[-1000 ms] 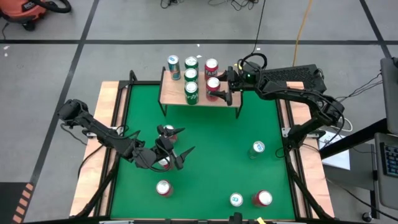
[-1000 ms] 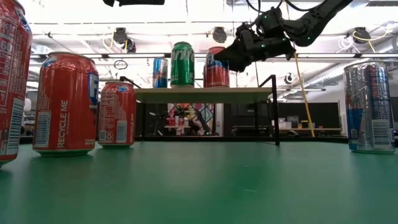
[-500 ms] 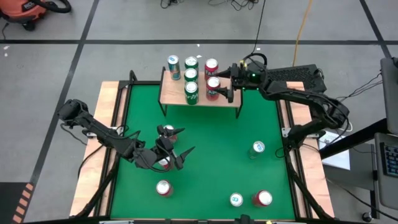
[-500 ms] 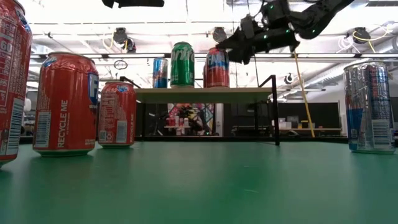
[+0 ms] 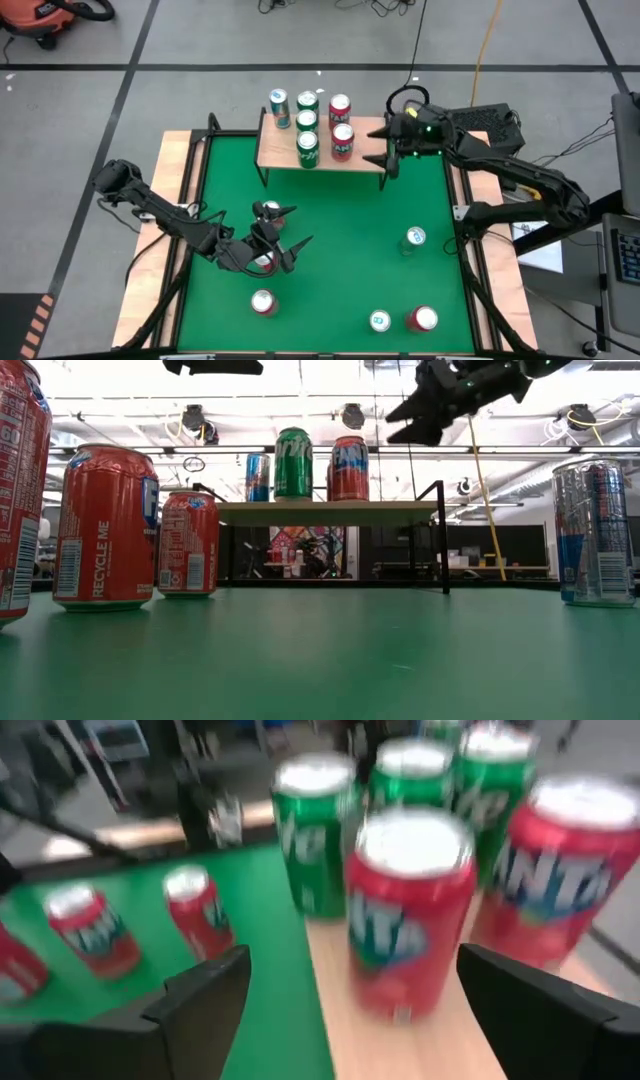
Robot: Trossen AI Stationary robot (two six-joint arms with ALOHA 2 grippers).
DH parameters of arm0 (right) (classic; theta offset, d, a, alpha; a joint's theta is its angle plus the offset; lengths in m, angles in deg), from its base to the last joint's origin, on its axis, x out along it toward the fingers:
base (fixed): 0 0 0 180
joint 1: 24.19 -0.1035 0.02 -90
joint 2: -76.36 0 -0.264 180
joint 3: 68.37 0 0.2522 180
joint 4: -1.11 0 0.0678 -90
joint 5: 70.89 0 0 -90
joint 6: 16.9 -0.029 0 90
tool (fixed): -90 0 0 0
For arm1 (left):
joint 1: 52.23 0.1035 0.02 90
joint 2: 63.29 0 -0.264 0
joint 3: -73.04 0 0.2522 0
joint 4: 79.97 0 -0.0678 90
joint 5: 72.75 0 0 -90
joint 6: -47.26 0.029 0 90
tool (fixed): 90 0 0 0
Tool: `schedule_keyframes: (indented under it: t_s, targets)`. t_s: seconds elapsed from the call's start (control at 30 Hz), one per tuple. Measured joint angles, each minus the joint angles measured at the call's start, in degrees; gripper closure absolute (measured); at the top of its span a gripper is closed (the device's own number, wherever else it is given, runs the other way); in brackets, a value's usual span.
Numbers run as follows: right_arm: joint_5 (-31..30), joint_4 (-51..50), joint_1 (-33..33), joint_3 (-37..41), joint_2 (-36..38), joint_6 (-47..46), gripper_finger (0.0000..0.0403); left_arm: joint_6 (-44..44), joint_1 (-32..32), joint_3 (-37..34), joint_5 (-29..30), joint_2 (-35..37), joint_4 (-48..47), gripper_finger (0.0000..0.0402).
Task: Place canned beverage on shelf
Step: Put the orange soda can on the shelf aligned with the other orange soda can
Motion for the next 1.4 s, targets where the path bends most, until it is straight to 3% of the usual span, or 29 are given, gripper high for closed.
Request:
schedule_keyframes:
  t_s: [0.3,0.63,0.87,1.4]
  targets:
    - [-4.0,-2.8,-6.0,0.0,-5.2,3.4,0.0119,0.0,0.0,0.0,0.0,0.0,0.2,0.0008]
    - [-5.0,5.9,-6.7,0.0,-14.8,4.6,0.0178,0.1,0.0,0.0,0.0,0.0,0.1,0.0008]
    - [-5.5,10.9,-6.6,0.0,-15.9,6.3,0.0191,0.4,0.0,0.0,0.0,0.0,-0.2,0.0008]
    - [-11.3,10.3,-5.6,0.0,-15.9,11.0,0.0191,0.5,0.0,0.0,0.0,0.0,-0.9,0.0008]
